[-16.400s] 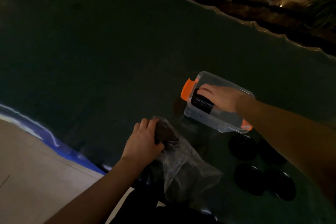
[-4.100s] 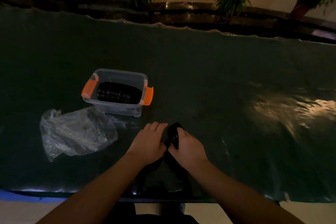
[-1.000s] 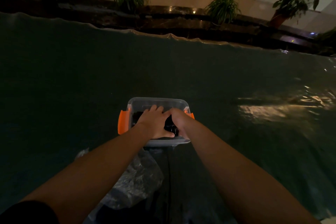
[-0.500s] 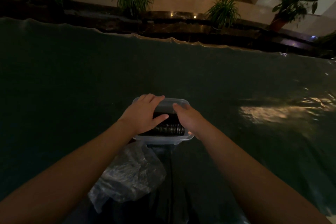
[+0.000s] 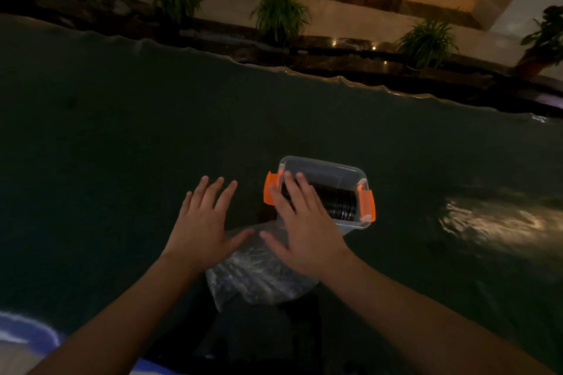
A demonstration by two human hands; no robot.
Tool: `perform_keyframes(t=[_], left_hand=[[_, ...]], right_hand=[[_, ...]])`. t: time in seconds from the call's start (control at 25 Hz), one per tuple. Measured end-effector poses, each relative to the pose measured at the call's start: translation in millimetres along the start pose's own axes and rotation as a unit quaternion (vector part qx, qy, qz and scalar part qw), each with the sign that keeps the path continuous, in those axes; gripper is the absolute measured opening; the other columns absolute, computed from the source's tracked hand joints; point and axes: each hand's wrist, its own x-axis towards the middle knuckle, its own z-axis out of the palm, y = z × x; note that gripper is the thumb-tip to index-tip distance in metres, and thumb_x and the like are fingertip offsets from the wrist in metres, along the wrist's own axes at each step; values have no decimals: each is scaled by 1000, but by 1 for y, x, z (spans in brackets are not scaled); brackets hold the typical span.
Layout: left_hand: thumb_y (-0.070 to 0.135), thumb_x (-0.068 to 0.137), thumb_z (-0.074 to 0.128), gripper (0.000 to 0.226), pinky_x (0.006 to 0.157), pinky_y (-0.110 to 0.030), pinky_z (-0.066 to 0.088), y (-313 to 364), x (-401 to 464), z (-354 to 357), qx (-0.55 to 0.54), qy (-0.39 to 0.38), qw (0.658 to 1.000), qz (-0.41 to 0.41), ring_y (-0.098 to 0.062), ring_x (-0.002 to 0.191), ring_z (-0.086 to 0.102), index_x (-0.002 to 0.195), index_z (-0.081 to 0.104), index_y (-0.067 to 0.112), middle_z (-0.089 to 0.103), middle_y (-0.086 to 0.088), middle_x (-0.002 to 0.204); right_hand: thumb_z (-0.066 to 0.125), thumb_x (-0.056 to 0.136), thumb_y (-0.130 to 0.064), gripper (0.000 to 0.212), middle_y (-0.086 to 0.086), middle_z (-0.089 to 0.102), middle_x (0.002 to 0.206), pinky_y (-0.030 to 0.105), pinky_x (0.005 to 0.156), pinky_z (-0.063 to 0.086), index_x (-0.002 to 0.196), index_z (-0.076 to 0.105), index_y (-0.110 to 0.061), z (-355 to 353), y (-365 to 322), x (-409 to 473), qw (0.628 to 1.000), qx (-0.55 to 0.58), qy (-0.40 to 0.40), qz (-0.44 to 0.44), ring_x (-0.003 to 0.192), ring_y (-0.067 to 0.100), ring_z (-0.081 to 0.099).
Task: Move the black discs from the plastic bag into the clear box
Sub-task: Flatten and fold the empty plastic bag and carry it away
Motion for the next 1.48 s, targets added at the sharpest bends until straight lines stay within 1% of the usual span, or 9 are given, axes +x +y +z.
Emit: perform_keyframes(t=[0.24, 0.52, 0.8, 0.92, 1.04, 1.12, 1.28, 1.4, 1.48], left_hand=[[39, 97, 51, 67, 125, -42, 9, -16, -43, 73, 12, -87, 993, 74, -30, 150, 26, 152, 35, 5, 40, -16, 157], [83, 83, 24, 101, 122, -52, -8, -25, -31, 121, 33, -164, 986, 24, -26, 155, -3, 160, 12, 19, 11, -7, 169], [106, 58, 22, 132, 123, -55, 1, -44, -16, 112, 37, -199, 979, 11, -25, 155, -3, 160, 5, 25, 6, -4, 169], [83, 81, 47, 105, 117, -51, 29, -40, -23, 106, -81, -85, 986, -122, -33, 144, 28, 156, 24, 14, 31, -14, 158], [42, 96, 57, 57, 106, -52, 38, -36, -17, 109, -208, -10, 912, -353, -41, 124, 44, 136, 49, 2, 48, -25, 135], [31, 95, 60, 36, 102, -49, 41, -31, -18, 114, -223, -27, 903, -367, -40, 117, 49, 120, 61, 6, 52, -22, 124], [29, 95, 60, 6, 69, -33, 48, -15, -24, 114, -315, 13, 884, -344, -24, 86, 63, 94, 59, 23, 64, -2, 92], [33, 96, 62, 16, 51, -18, 42, 4, -31, 112, -376, 53, 852, -359, -7, 70, 66, 89, 47, 31, 65, 7, 81], [35, 95, 64, 17, 55, -19, 44, 21, -36, 111, -398, 70, 846, -349, -4, 72, 65, 99, 47, 31, 65, 9, 86]], right_hand=[[36, 106, -33, 60, 13, 18, 168, 40, 126, 9, 159, 24, -6, 98, -35, -6, 986, 12, -134, -93, 156, 25, 7], [7, 95, -67, 78, 6, -10, 169, 48, 124, -5, 160, -8, -27, 159, -5, -3, 971, 6, -236, 47, 154, 26, -15], [8, 102, -58, 72, 4, -3, 170, 39, 122, -7, 161, 4, -16, 172, 15, -21, 981, -9, -183, 68, 155, 18, -7], [17, 105, -53, 64, 11, 29, 165, 46, 123, 18, 153, 38, -15, 165, 11, -32, 985, 40, -113, 122, 152, 26, 24], [36, 102, -48, 49, 13, 54, 138, 49, 102, 44, 130, 58, -14, 157, 10, -38, 929, 123, 32, 348, 128, 31, 52], [51, 99, -40, 41, 13, 58, 127, 49, 96, 46, 128, 58, -12, 153, 14, -38, 890, 127, 28, 437, 118, 33, 55], [56, 98, -26, 13, 8, 57, 108, 46, 90, 46, 102, 64, -17, 142, 28, -42, 906, 153, -1, 395, 106, 29, 54], [52, 100, -20, 9, 4, 58, 83, 44, 69, 50, 92, 46, -18, 127, 38, -60, 888, 248, 55, 383, 79, 28, 60], [46, 103, -20, 12, 0, 55, 67, 38, 54, 43, 94, 39, -20, 116, 48, -81, 873, 280, 78, 392, 59, 27, 57]])
